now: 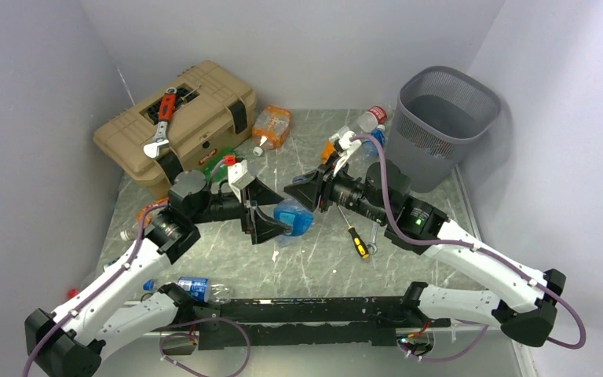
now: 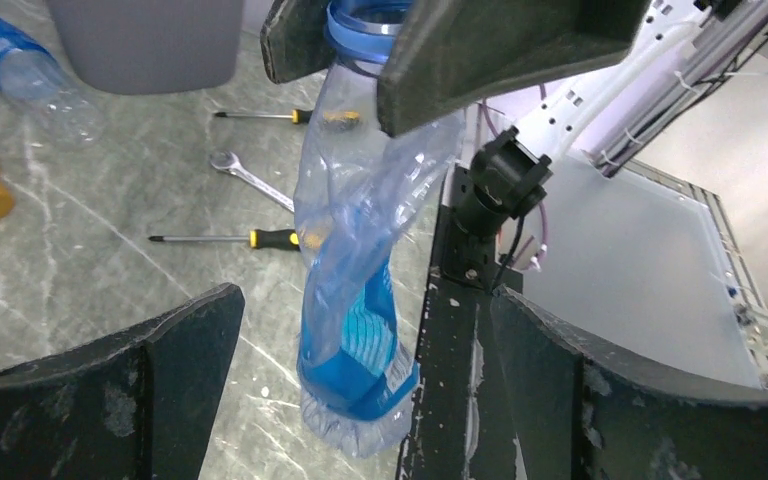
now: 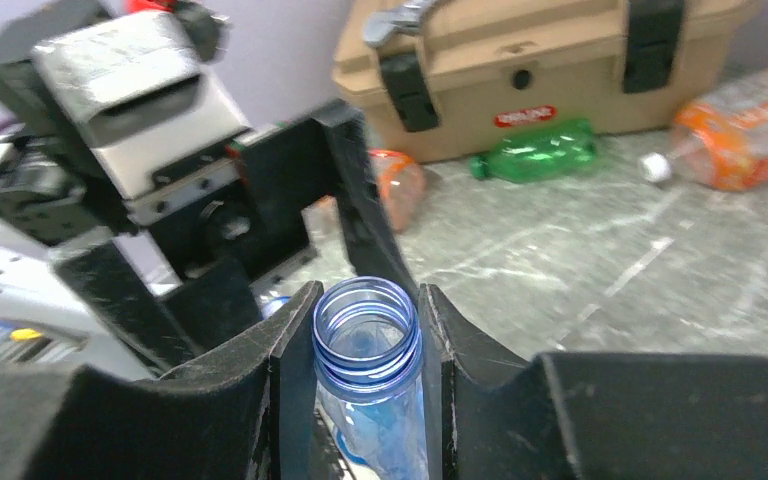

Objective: Put the plastic bottles in the bin
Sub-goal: Place the plastic bottle in the trash bin.

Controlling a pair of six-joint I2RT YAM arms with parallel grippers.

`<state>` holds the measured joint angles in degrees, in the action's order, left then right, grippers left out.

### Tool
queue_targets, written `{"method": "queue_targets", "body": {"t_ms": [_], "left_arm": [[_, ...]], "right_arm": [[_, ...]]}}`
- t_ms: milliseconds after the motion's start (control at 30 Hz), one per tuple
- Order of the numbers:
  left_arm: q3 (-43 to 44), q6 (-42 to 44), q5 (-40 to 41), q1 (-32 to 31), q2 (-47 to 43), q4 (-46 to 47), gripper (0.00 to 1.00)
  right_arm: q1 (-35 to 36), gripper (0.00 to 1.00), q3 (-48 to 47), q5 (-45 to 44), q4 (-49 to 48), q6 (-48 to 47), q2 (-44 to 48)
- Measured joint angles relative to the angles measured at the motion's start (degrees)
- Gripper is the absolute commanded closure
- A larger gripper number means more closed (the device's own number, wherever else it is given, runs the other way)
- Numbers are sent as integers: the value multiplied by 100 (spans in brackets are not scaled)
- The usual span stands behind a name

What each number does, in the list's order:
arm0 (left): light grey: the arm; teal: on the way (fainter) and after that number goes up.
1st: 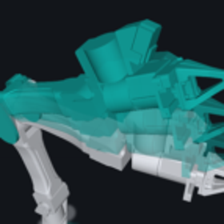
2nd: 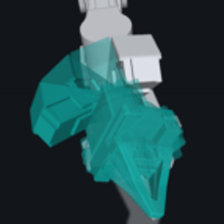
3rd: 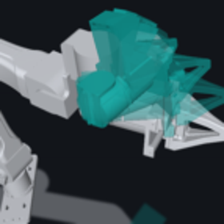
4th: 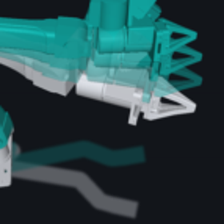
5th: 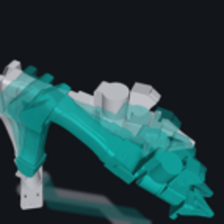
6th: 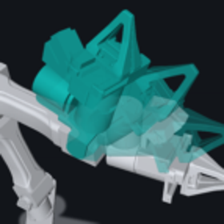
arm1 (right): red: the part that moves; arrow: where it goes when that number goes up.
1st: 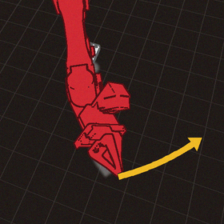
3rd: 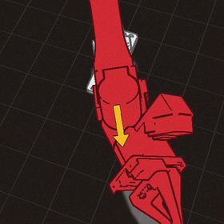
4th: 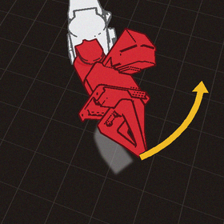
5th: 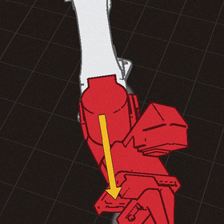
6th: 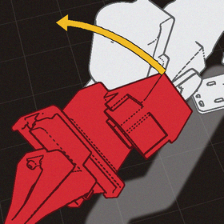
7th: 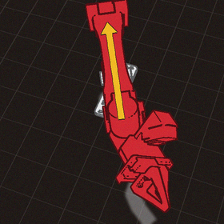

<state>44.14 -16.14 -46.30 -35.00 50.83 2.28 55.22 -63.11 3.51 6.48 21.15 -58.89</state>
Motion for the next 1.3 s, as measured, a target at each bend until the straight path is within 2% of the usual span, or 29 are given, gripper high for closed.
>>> {"method": "queue_targets", "body": {"t_ms": [167, 367, 433, 533, 633, 700, 800, 867, 1033, 1300], "left_arm": [[-24, 63, 601, -9, -332, 7, 0], [-201, 203, 1526, -9, -890, 11, 1], [-212, 247, 1797, -9, -984, 4, 0], [-212, 337, 2085, -13, -1014, 2, 0], [-212, 446, 2264, -17, -966, -39, 0], [-212, 498, 2385, -31, -918, -98, 0], [-212, 588, 2568, -66, -861, -184, 1], [-212, 605, 2673, -114, -855, -251, 1], [-212, 682, 2813, -319, -820, -431, 1], [-208, 852, 2929, -514, -813, -654, 1]], "right_arm": [[0, 100, -531, -835, 787, -378, 59], [0, 100, -2210, -2675, 1231, -1456, 271], [0, 100, -2664, -3335, 968, -1976, 267], [-118, 100, -2885, -4304, -37, -3084, 260], [-791, 100, -2900, -4710, -870, -3698, 26], [-1668, 100, -3029, -4712, -922, -3602, -317], [-3069, 100, -3335, -4461, -730, -2898, -933], [-3589, 100, -3316, -4360, -601, -2461, -1248], [-4076, 100, -3077, -4251, -717, -1792, -1646], [-5149, 100, -3250, -4105, -944, -1143, -2271]]}}
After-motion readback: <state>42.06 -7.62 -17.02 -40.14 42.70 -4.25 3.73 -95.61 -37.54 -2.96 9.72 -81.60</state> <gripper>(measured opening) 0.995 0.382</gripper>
